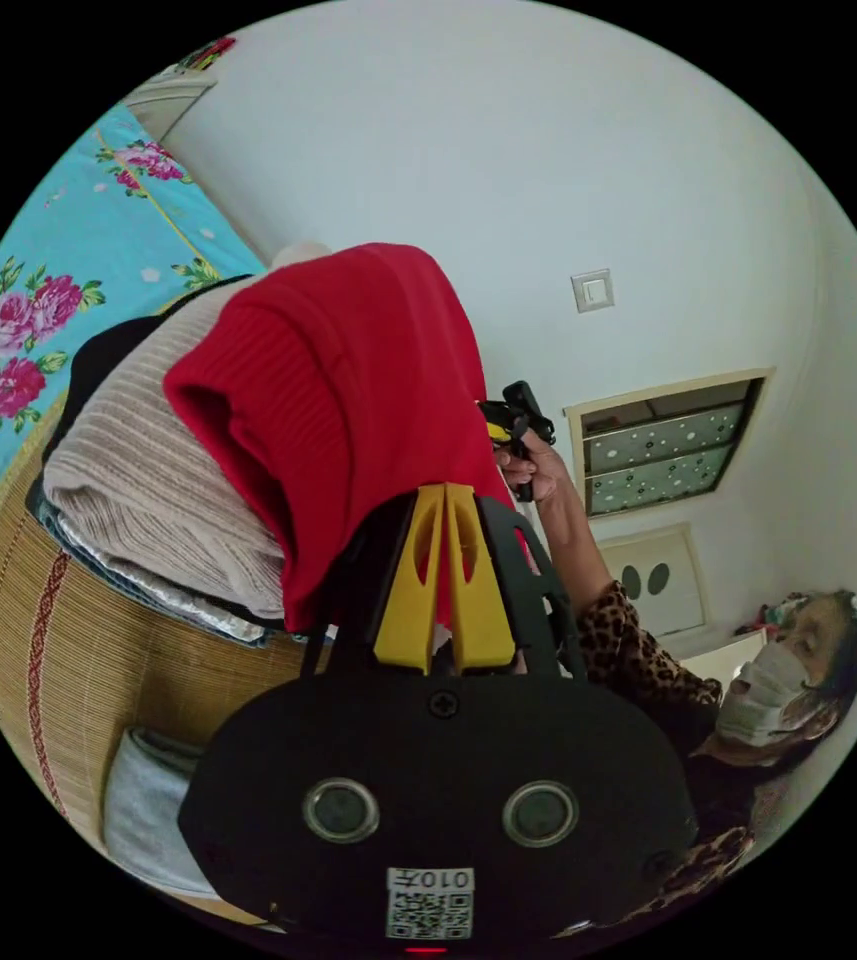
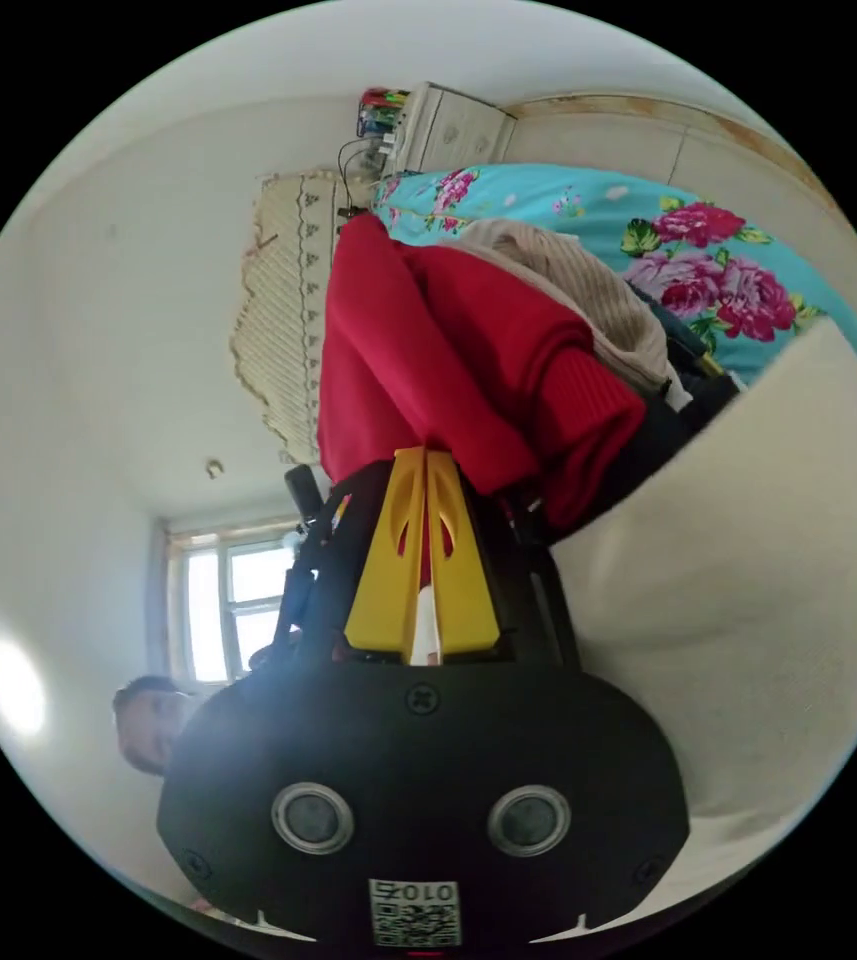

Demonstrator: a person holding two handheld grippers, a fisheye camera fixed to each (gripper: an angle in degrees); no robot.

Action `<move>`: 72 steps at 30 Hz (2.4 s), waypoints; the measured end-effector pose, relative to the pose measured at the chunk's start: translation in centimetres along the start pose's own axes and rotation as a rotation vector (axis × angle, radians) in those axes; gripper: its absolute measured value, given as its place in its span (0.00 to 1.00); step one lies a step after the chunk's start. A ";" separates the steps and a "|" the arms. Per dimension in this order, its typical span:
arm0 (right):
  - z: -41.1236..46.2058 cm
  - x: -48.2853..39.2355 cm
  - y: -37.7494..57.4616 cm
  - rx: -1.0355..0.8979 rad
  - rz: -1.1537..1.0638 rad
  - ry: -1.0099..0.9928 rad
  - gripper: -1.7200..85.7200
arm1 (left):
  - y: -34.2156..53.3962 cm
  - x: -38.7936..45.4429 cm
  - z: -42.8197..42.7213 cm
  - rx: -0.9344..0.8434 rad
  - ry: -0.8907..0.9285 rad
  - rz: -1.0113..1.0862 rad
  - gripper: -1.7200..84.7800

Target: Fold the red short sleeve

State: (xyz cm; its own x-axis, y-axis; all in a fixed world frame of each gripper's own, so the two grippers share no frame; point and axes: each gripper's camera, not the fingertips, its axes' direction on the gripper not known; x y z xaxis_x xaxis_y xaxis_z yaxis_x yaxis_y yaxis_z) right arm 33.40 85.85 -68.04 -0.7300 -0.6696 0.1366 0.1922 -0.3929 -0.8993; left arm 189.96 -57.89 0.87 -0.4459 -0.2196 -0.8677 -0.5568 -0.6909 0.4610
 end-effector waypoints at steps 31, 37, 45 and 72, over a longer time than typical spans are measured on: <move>27.9 17.7 50.9 0.750 -0.928 0.545 0.06 | -12.5 10.8 17.0 -0.204 -0.168 0.191 0.02; 28.4 29.4 51.4 1.011 -0.722 0.627 0.05 | -8.2 8.4 23.7 -0.237 -0.233 0.303 0.02; 31.2 41.2 48.4 1.284 -0.317 0.840 0.04 | -8.8 5.0 26.2 -0.178 -0.164 0.353 0.02; 51.6 61.6 -4.5 1.720 0.763 2.386 0.09 | 16.7 30.4 49.1 -0.204 0.964 1.322 0.02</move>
State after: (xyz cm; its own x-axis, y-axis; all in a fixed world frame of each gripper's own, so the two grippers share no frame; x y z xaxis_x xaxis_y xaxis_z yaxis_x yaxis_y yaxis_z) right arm 21.39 13.80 -34.13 0.5680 -0.2481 -0.7847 -0.2869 -0.9534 0.0938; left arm 132.69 -42.26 -8.64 0.1086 -0.9600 0.2579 -0.0382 0.2552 0.9661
